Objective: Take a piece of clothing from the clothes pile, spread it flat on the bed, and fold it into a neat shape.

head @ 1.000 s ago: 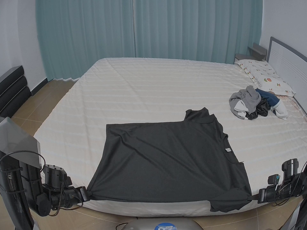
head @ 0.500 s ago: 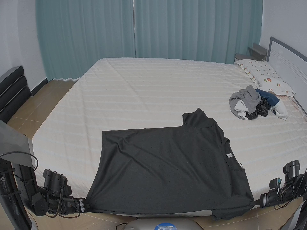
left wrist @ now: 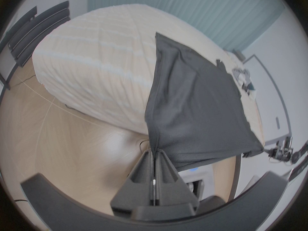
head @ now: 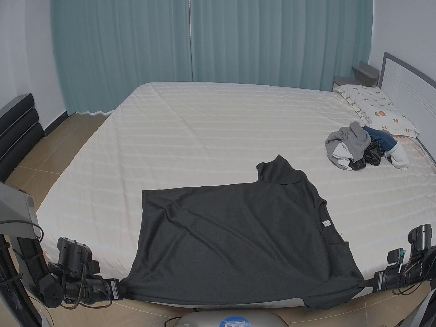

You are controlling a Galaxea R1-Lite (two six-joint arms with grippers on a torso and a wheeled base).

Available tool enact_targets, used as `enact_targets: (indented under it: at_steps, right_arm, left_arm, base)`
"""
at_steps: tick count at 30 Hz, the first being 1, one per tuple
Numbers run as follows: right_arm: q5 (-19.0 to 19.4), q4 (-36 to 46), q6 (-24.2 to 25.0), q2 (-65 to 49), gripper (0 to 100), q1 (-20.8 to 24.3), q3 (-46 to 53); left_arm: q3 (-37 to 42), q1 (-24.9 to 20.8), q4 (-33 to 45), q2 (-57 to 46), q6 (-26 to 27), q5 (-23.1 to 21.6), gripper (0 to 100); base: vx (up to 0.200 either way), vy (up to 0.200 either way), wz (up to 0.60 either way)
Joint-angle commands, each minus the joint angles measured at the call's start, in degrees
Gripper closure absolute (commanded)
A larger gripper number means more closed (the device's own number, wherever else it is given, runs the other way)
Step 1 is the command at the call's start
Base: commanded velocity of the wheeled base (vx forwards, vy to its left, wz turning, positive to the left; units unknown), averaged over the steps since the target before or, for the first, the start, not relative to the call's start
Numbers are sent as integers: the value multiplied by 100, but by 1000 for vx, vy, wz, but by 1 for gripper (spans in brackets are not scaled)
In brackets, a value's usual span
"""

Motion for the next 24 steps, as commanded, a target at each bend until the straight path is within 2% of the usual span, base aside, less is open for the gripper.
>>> enact_targets:
  at_steps: [1,8,11,15,24]
  right_arm:
    - [109,-102,165,-214,100,41,-259]
    - [214,-93,1369,-452,100,287,-1059]
    - [214,-93,1519,-390,100,375,-1253]
    - [214,-93,1606,-241,100,410,-1525]
    - [223,-93,1650,-206,100,410,-1631]
  left_arm:
    - [-215,42,-354,-128,-441,-1,100]
    - [-945,42,-617,-119,-1918,-1,100]
    - [-1191,68,-617,-119,-2322,-1,100]
    - [-1516,148,-626,-225,-3113,-28,100]
    - [-1525,156,-635,-181,-3148,-28,100]
  base:
    - [0,0,0]
    - [0,0,0]
    - [0,0,0]
    - [0,0,0]
    - [0,0,0]
